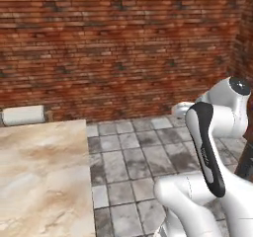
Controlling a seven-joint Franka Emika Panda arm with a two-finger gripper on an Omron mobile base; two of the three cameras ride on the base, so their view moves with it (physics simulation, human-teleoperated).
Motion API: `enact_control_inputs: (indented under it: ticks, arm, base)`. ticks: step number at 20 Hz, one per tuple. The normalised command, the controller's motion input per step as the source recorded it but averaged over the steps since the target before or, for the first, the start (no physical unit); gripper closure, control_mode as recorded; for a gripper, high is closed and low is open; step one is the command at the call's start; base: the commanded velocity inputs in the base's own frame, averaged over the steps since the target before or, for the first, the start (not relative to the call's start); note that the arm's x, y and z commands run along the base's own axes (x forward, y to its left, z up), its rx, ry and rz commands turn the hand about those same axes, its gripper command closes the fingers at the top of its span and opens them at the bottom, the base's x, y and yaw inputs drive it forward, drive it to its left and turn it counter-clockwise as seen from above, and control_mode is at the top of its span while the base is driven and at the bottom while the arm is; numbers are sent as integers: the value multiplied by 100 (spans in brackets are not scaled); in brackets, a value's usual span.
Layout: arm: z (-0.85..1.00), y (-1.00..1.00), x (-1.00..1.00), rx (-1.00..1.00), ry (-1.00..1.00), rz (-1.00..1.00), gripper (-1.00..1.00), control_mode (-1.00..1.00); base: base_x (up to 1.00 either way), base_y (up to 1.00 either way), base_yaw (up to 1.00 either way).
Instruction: Pick up the metallic utensils from the counter and place them in the open drawer. Make sure not to pick up any wooden utensils.
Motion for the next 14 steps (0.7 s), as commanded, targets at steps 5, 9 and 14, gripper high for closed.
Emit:
enact_control_inputs:
  ticks: [5, 9, 14]
  arm:
    - [0, 0, 0, 0, 0, 0, -100, 100]
    - [0, 0, 0, 0, 0, 0, -100, 100]
    - [0, 0, 0, 0, 0, 0, -100, 100]
  base:
    - [100, -15, 73]
    - [99, -62, 67]
    - [99, -80, 60]
